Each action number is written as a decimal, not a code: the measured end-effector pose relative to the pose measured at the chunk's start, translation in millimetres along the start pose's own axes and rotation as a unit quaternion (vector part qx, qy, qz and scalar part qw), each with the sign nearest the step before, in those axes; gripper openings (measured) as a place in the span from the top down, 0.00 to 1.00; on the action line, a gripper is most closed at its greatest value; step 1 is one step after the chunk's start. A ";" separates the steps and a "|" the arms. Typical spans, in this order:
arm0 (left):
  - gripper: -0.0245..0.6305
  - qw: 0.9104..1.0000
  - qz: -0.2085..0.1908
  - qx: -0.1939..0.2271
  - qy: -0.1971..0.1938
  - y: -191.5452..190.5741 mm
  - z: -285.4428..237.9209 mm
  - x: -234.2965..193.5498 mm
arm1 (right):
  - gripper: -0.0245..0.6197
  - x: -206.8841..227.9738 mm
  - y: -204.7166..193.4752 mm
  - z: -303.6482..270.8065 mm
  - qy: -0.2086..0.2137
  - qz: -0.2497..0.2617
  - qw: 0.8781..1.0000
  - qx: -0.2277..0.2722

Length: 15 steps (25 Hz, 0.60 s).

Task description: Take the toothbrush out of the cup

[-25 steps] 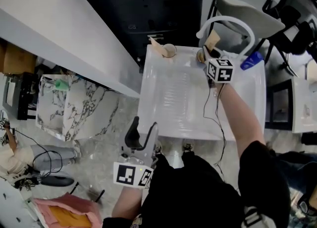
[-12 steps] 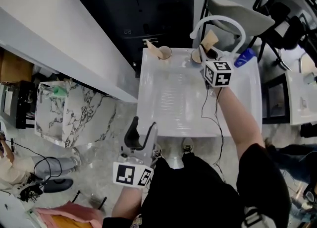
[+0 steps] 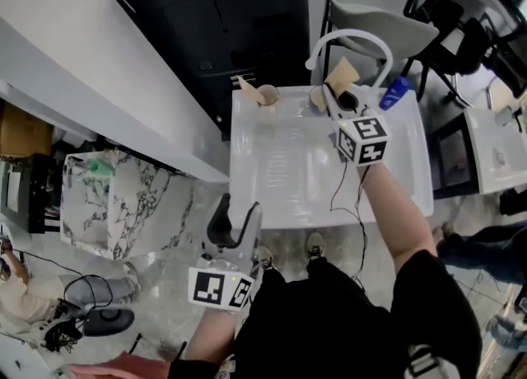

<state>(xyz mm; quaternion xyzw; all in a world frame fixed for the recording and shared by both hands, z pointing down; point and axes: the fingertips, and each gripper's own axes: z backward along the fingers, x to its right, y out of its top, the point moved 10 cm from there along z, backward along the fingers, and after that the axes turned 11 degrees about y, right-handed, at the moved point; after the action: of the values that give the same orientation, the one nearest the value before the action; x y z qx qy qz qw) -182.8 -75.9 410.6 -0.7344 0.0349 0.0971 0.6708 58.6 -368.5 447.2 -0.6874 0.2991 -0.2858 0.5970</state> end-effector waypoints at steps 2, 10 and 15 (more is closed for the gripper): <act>0.62 1.000 -0.001 0.002 -0.008 2.8 -0.8 -1.6 | 0.92 -10.4 8.4 11.8 0.001 0.005 1.000 0.010; 0.62 0.999 0.002 0.008 -0.040 8.3 -6.3 0.1 | 0.92 -54.2 30.7 64.5 0.010 0.003 0.999 0.045; 0.62 0.998 0.003 0.010 -0.055 12.9 -10.0 1.9 | 0.92 -84.0 38.9 94.0 0.003 0.019 0.999 0.044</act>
<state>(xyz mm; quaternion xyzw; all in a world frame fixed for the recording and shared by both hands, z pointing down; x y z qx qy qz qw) -182.4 -86.9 398.4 -0.7212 0.0009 0.1388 0.6787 71.2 -248.5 394.0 -0.6541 0.3005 -0.2893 0.6310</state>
